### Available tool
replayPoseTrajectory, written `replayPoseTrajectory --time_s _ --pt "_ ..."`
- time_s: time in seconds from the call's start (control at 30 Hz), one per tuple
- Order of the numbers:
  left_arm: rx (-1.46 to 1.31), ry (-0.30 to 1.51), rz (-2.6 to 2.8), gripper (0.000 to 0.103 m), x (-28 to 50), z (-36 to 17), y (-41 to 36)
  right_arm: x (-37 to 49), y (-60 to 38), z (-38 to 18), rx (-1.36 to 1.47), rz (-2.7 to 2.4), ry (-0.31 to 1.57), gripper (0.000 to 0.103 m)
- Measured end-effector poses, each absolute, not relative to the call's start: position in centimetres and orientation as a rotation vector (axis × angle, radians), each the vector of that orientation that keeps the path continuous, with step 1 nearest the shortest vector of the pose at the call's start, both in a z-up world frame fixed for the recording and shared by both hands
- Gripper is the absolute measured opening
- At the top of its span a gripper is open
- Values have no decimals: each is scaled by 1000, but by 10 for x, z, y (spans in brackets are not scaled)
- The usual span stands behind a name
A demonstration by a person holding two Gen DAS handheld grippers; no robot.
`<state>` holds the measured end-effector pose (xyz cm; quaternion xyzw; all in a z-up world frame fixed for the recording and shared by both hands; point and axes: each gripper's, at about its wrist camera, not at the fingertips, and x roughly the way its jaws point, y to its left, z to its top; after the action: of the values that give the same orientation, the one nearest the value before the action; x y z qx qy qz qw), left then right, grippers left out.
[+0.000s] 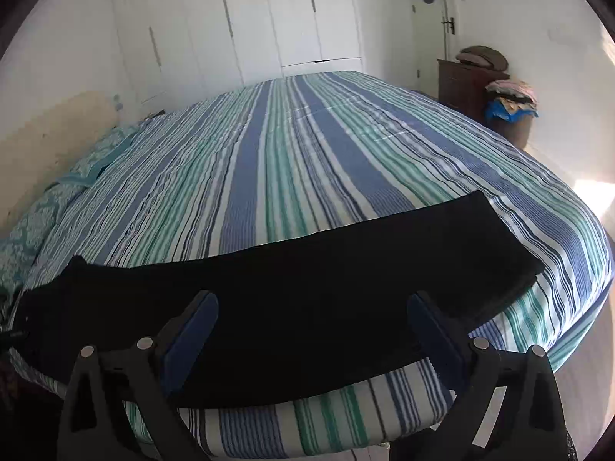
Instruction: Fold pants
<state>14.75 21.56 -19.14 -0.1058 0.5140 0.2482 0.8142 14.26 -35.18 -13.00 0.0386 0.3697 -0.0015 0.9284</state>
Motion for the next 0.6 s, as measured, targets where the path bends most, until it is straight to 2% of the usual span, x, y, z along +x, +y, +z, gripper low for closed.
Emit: replayPoseTrajectory --time_s 0.2,0.3,0.43,0.53,0.6 --pt "-256 921 367 95 145 -142 184 156 -322 -153 -31 84 796 98" --pt "-273 915 124 96 172 -134 155 161 -321 -160 -17 108 822 98" --pt "-206 990 89 96 231 -164 139 165 -321 -164 -5 119 852 98" --pt "-201 1114 303 95 258 -212 175 168 -326 -172 15 110 894 98" --pt "-212 1065 326 96 257 -206 174 168 -332 -177 30 95 917 98"
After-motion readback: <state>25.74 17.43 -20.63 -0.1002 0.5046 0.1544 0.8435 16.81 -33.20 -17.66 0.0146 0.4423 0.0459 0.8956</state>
